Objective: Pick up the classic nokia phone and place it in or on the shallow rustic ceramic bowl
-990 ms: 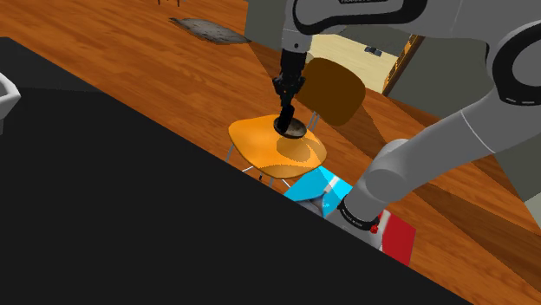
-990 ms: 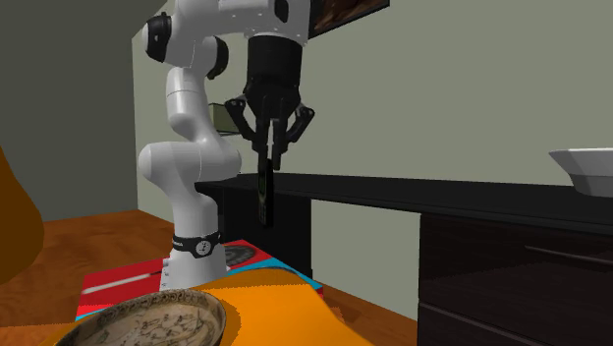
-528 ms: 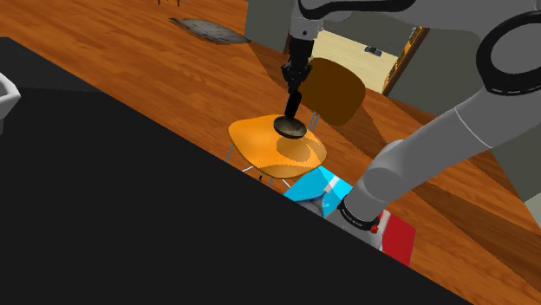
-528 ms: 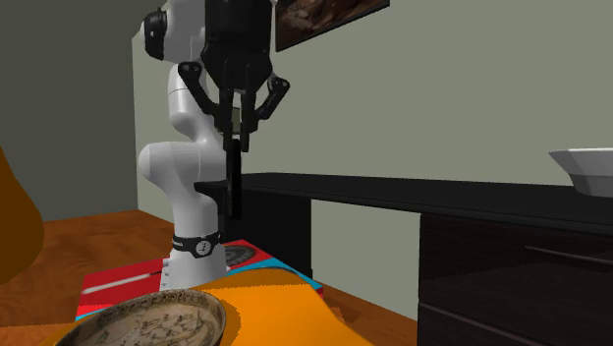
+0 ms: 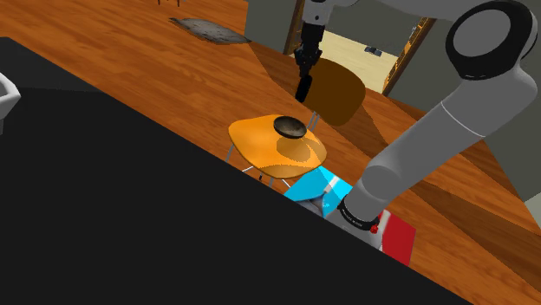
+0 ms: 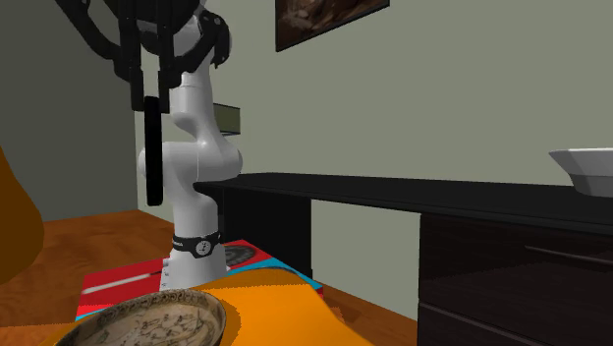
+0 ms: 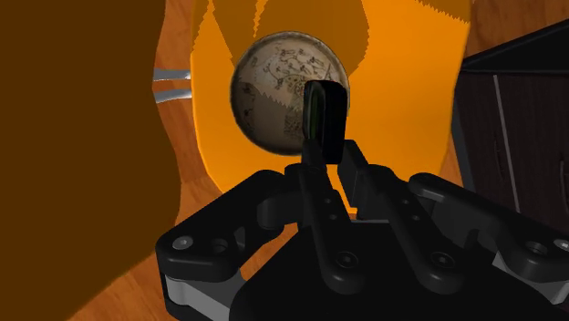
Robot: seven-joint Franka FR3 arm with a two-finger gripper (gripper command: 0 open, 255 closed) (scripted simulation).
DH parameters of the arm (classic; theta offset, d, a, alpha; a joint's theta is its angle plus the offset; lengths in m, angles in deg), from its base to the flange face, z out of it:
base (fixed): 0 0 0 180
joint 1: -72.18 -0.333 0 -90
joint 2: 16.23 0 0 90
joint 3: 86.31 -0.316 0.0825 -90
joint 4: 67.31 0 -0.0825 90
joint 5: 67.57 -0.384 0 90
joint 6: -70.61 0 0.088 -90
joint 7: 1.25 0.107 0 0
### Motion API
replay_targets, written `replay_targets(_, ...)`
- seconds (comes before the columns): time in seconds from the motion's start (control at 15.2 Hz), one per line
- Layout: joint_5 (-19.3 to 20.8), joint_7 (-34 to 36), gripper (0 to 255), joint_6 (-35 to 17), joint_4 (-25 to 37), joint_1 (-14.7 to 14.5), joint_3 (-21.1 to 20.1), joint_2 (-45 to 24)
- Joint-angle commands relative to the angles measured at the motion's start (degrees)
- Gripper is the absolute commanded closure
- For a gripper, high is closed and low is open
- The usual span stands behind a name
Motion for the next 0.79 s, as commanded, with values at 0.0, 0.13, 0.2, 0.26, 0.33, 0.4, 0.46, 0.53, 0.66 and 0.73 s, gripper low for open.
replay_targets(0.0,0.2,-1.2,255,-0.3,0.7,0.4,0.7,-0.9)
replay_targets(0.13,0.2,-1.1,255,-1.8,-0.9,0.5,0.7,-0.9)
replay_targets(0.2,0.2,-1.1,255,-2.6,-1.7,0.5,0.7,-0.9)
replay_targets(0.26,0.2,-1.1,255,-3.4,-2.5,0.5,0.7,-0.9)
replay_targets(0.33,0.2,-1.1,255,-4.1,-3.2,0.5,0.8,-0.9)
replay_targets(0.4,0.2,-1.0,255,-4.9,-3.9,0.5,0.8,-0.9)
replay_targets(0.46,0.2,-1.0,255,-5.7,-4.7,0.5,0.8,-1.0)
replay_targets(0.53,0.3,-1.0,255,-6.4,-5.4,0.5,0.8,-1.0)
replay_targets(0.66,0.3,-1.0,255,-8.0,-6.8,0.5,0.9,-1.2)
replay_targets(0.73,0.3,-1.0,255,-8.7,-7.4,0.5,0.9,-1.3)
